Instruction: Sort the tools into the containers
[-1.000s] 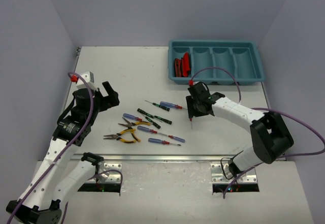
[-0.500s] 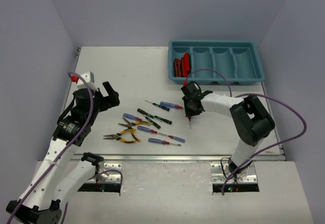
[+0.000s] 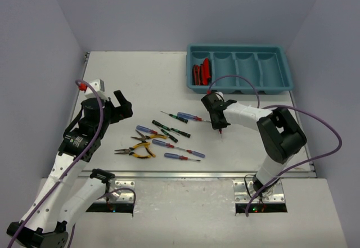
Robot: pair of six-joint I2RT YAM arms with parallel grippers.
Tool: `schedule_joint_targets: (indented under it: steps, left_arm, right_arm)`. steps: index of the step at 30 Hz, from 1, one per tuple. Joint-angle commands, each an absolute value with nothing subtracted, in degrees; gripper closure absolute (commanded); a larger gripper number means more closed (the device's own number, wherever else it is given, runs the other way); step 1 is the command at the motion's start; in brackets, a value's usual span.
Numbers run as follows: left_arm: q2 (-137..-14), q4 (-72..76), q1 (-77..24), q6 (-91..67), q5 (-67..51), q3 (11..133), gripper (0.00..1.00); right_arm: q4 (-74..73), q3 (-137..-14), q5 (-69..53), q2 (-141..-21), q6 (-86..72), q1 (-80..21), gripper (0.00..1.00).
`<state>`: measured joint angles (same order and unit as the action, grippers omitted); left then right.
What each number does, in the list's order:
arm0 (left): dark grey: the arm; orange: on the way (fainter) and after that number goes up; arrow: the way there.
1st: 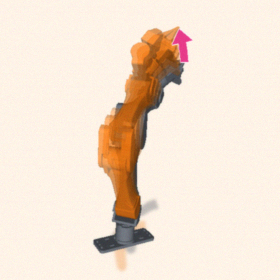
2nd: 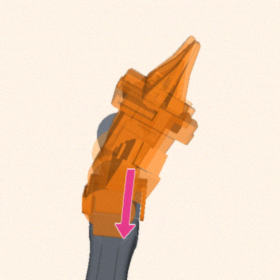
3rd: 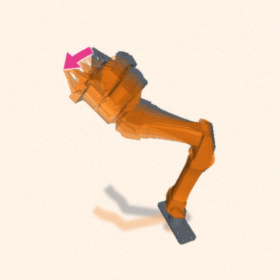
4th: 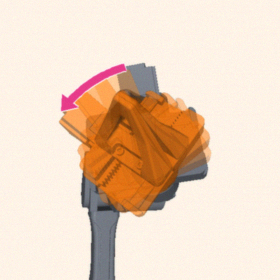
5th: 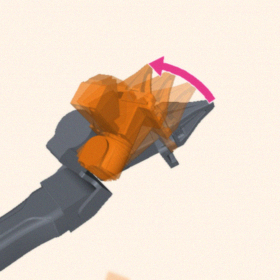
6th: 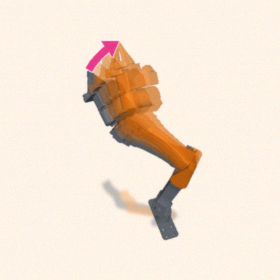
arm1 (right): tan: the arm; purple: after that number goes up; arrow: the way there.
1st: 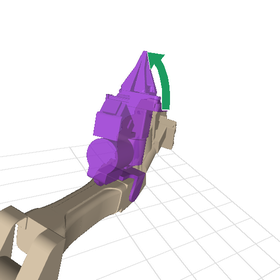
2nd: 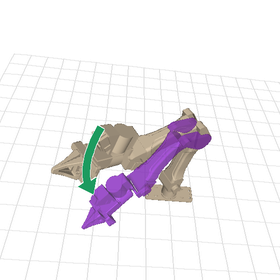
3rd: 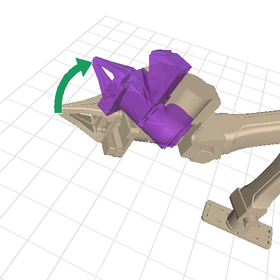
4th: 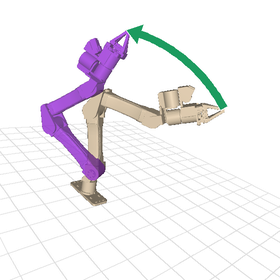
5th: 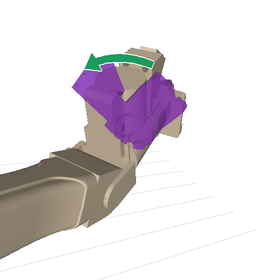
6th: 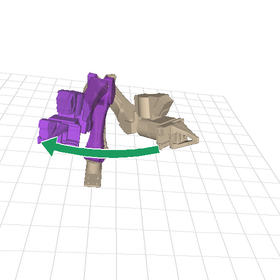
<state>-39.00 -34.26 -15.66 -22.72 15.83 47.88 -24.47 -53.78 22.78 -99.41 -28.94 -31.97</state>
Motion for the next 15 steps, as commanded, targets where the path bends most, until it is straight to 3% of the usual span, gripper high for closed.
schedule_joint_targets:
  steps: [1,6,15]
  left_arm:
    - [-38.41,-31.55,-15.03,-21.97,15.47,48.32,0.0]
    - [-38.38,-31.55,-15.03,-21.97,15.41,48.25,0.0]
    - [-38.91,-31.46,-15.05,-21.8,15.05,48.34,0.0]
  right_arm:
    - [-31.42,-54.9,32.76,-95.29,-27.34,-31.11,1.0]
    - [-34.62,-54.82,36.24,-93.13,-27.48,-29.45,1.0]
    - [-26.08,-59.64,22.37,-84.73,-19.12,-27.4,1.0]
